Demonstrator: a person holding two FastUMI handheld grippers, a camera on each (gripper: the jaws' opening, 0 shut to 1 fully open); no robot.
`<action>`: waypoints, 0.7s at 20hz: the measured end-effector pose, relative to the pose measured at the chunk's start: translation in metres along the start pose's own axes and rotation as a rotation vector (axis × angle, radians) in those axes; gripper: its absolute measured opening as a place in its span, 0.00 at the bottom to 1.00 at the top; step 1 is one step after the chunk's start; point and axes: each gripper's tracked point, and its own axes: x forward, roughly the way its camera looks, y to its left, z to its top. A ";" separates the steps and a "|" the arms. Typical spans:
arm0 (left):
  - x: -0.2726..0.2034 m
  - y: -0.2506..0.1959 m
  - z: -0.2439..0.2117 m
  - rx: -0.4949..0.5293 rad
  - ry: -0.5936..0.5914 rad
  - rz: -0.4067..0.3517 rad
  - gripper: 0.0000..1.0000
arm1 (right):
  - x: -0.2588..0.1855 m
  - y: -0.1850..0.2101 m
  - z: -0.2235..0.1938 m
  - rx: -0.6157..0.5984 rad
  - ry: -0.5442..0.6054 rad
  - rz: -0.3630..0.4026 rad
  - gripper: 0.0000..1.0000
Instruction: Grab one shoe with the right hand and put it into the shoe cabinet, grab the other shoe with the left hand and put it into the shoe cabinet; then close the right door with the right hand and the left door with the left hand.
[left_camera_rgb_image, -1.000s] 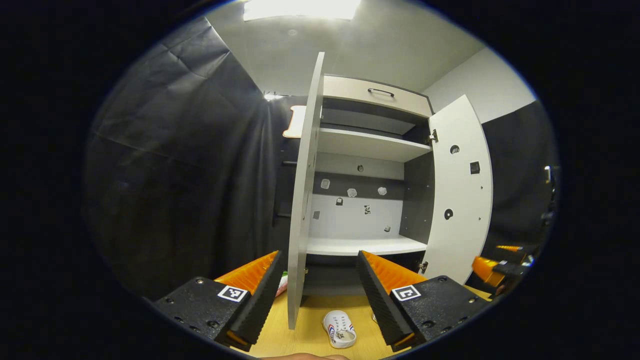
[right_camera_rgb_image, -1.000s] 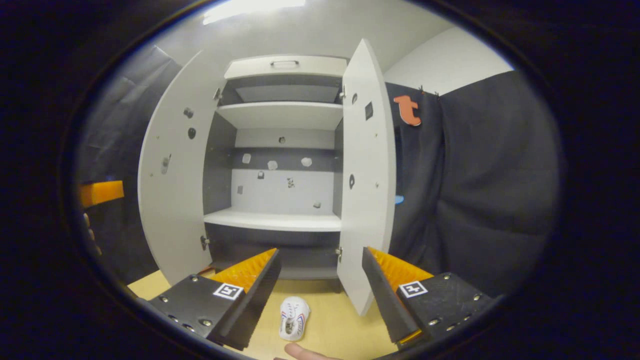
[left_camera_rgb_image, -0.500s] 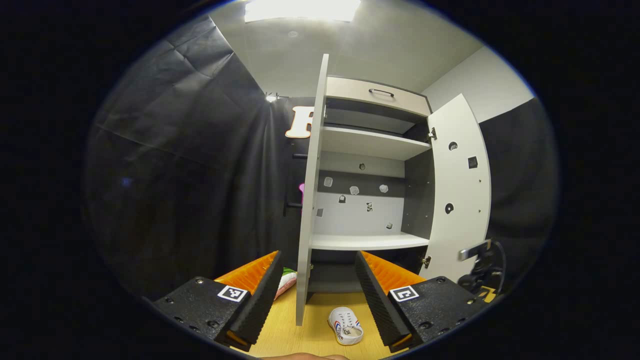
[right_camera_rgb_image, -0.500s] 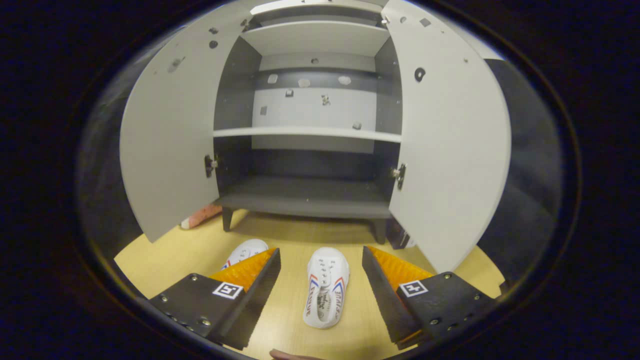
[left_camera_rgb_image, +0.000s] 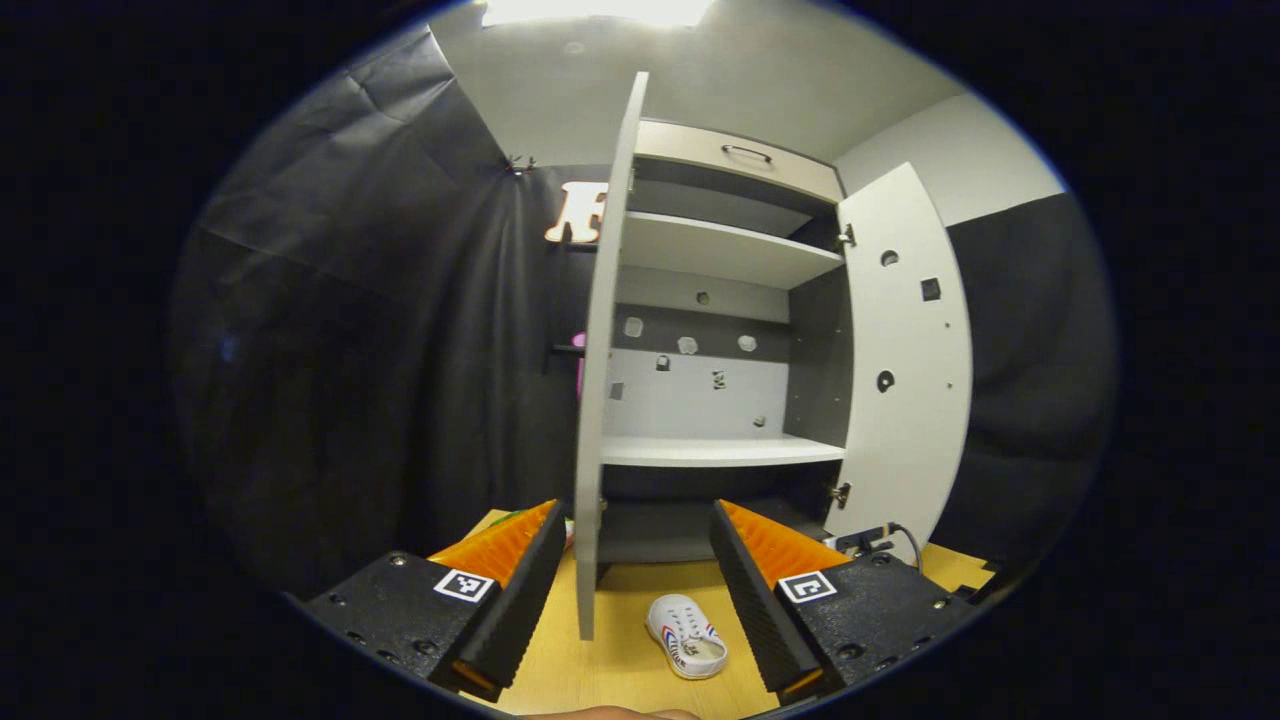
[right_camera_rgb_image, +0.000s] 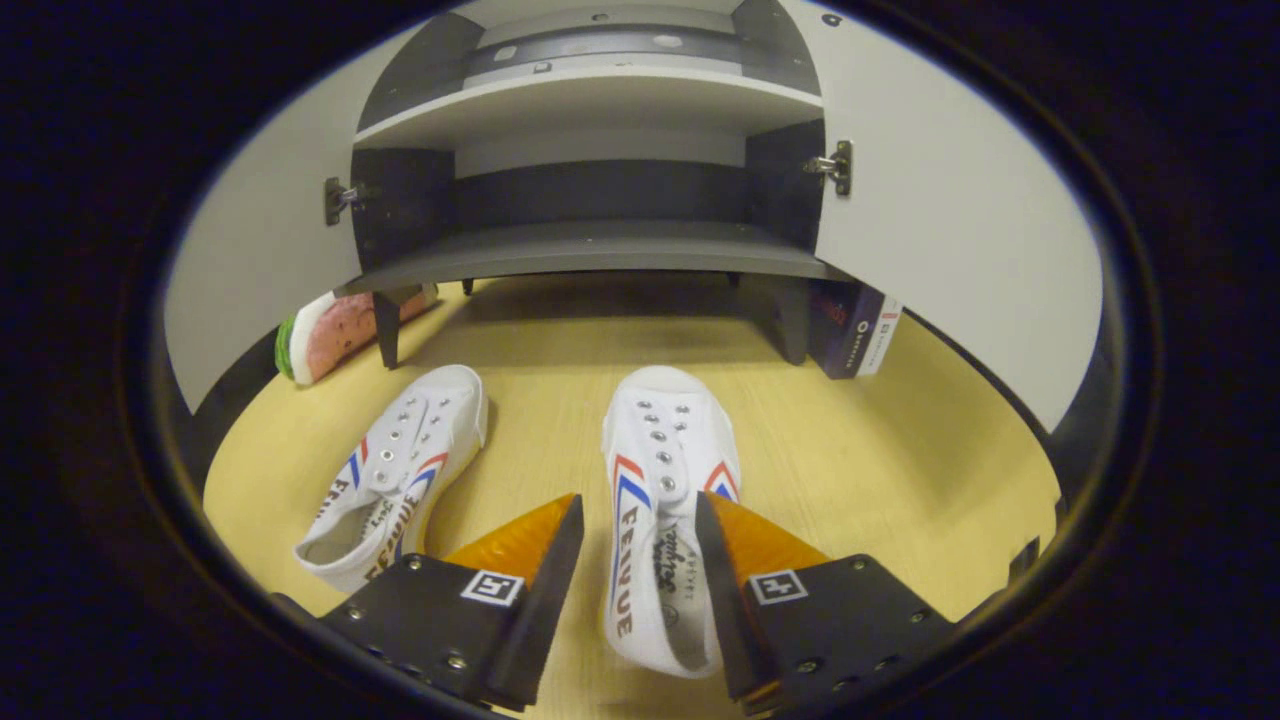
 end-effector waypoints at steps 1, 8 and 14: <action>0.003 -0.004 -0.006 0.000 0.013 -0.018 0.88 | -0.002 -0.001 0.002 0.012 -0.002 -0.008 0.66; 0.016 -0.019 -0.025 0.018 0.036 -0.051 0.88 | -0.002 -0.002 0.000 0.007 -0.081 -0.050 0.47; 0.023 -0.020 -0.039 0.029 0.060 -0.049 0.88 | 0.012 0.003 0.013 -0.034 -0.098 -0.035 0.37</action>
